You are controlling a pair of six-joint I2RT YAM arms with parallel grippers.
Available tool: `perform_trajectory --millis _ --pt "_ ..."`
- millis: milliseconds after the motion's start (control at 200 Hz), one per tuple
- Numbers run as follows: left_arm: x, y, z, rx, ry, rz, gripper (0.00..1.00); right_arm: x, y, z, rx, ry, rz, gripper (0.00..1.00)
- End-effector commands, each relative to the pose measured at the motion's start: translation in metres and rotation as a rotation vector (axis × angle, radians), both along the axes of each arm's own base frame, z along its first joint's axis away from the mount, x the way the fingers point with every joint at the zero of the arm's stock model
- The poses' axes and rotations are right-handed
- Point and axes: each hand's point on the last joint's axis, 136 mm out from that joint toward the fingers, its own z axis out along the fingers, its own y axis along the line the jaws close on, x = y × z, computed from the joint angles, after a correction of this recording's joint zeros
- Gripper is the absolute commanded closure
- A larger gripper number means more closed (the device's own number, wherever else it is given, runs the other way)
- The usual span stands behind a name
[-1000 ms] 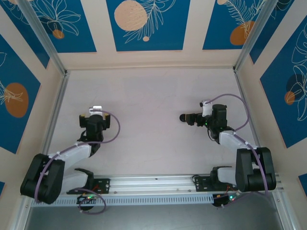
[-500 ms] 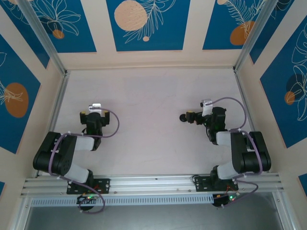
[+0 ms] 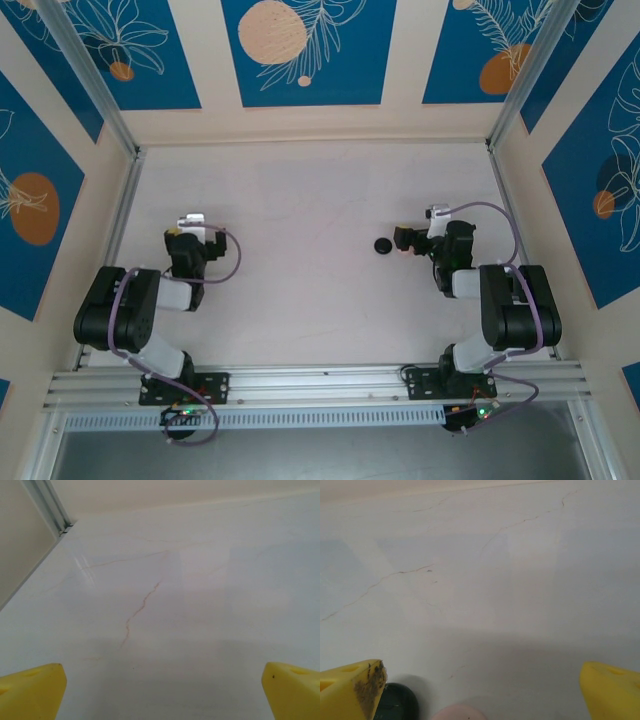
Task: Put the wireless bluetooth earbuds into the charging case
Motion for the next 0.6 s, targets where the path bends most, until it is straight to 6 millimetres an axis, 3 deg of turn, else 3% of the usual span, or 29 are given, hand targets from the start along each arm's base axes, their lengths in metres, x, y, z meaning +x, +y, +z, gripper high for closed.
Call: perform_trajectory --millis 0,595 --pt "0.0038 -0.0047 0.0072 -0.035 -0.028 -0.026 0.0 0.0078 -0.0032 0.0119 -0.005 -0.042 -0.024 0.01" --pt "0.0049 -0.008 0.0067 -0.03 -0.021 -0.045 0.0 0.0079 -0.0032 0.0121 -0.004 -0.042 -0.024 0.01"
